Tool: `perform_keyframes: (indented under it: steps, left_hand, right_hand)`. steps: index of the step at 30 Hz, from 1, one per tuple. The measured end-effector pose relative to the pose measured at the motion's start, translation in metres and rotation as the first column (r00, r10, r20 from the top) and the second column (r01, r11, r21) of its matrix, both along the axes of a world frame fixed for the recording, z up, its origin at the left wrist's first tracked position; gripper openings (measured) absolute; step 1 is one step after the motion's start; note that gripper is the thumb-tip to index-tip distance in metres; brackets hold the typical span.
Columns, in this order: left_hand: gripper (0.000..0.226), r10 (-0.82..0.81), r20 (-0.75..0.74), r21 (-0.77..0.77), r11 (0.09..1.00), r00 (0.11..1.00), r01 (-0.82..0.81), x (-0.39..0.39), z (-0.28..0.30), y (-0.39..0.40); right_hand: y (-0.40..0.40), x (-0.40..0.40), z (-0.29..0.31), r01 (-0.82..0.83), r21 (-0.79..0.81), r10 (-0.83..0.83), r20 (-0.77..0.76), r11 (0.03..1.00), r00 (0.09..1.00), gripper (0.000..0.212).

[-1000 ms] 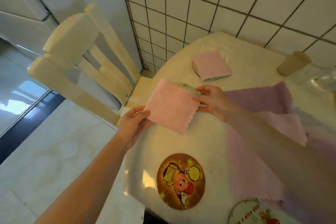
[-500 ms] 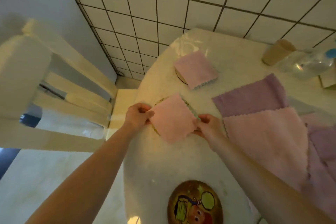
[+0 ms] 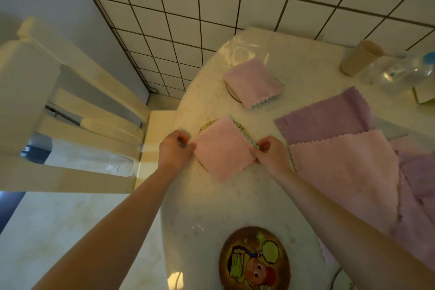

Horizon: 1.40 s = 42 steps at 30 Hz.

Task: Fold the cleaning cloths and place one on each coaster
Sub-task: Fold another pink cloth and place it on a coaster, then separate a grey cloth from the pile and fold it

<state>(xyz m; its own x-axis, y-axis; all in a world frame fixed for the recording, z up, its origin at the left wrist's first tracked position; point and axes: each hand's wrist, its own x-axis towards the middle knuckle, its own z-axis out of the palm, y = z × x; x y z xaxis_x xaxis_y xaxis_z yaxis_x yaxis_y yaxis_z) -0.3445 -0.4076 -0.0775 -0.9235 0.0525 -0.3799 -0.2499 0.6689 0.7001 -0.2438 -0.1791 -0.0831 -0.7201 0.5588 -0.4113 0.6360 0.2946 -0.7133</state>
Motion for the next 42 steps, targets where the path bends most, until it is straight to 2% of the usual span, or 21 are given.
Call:
perform_keyframes:
  steps: [4, 7, 13, 19, 23, 26, 30, 34, 37, 39, 41, 42]
  left_hand:
    - [0.027, -0.026, -0.107, -0.107, 0.994, 0.994, 0.014, 0.005, 0.007, 0.001]
    - [0.028, -0.002, -0.185, -0.104, 0.994, 0.983, -0.017, 0.013, 0.012, 0.001]
    - [0.026, -0.187, -0.362, -0.092, 0.982, 0.913, 0.164, 0.074, 0.019, 0.046]
    - [0.027, -0.352, -0.365, -0.128, 0.936, 0.862, 0.328, 0.174, 0.023, 0.120]
    - [0.028, -0.490, -0.327, -0.161, 0.872, 0.808, 0.463, 0.252, 0.020, 0.182]
    - [0.029, -0.609, -0.372, -0.159, 0.785, 0.701, 0.598, 0.299, 0.021, 0.236]
    - [0.028, -0.734, -0.387, -0.210, 0.660, 0.559, 0.721, 0.329, 0.016, 0.302]
    - [0.033, -0.842, -0.416, -0.300, 0.483, 0.343, 0.822, 0.336, 0.008, 0.366]
    - [0.038, -0.895, -0.428, -0.419, 0.323, 0.129, 0.849, 0.337, 0.000, 0.407]
    - [0.032, -0.912, -0.409, -0.486, 0.218, -0.001, 0.846, 0.333, -0.009, 0.426]
    - [0.041, -0.934, -0.345, -0.499, 0.103, -0.088, 0.861, 0.327, -0.015, 0.444]
    - [0.048, -0.950, -0.293, -0.473, 0.049, -0.105, 0.880, 0.325, -0.015, 0.448]
  right_hand:
    - [0.013, 0.010, 0.008, -0.038, 0.079, 0.041, -0.030, 0.996, 0.999, 0.018]
    - [0.030, 0.028, 0.017, -0.053, 0.104, 0.059, -0.056, 0.993, 0.997, 0.016]
    - [0.081, 0.103, 0.033, -0.179, 0.195, 0.202, -0.105, 0.964, 0.974, 0.011]
    - [0.134, 0.191, 0.034, -0.271, 0.199, 0.286, -0.052, 0.942, 0.957, 0.016]
    - [0.178, 0.262, 0.034, -0.276, 0.278, 0.299, -0.042, 0.920, 0.953, 0.015]
    - [0.220, 0.310, 0.034, -0.255, 0.375, 0.288, -0.033, 0.891, 0.957, 0.010]
    - [0.265, 0.359, 0.036, -0.236, 0.432, 0.184, 0.160, 0.871, 0.970, 0.009]
    - [0.287, 0.388, 0.027, -0.255, 0.448, 0.138, 0.277, 0.857, 0.951, 0.020]
    - [0.296, 0.394, 0.017, -0.280, 0.474, 0.141, 0.307, 0.835, 0.941, 0.025]
    - [0.298, 0.394, 0.014, -0.288, 0.501, 0.144, 0.306, 0.816, 0.941, 0.021]
    - [0.301, 0.392, 0.015, -0.293, 0.529, 0.151, 0.295, 0.797, 0.944, 0.018]
    - [0.302, 0.390, 0.019, -0.295, 0.531, 0.151, 0.297, 0.794, 0.943, 0.017]
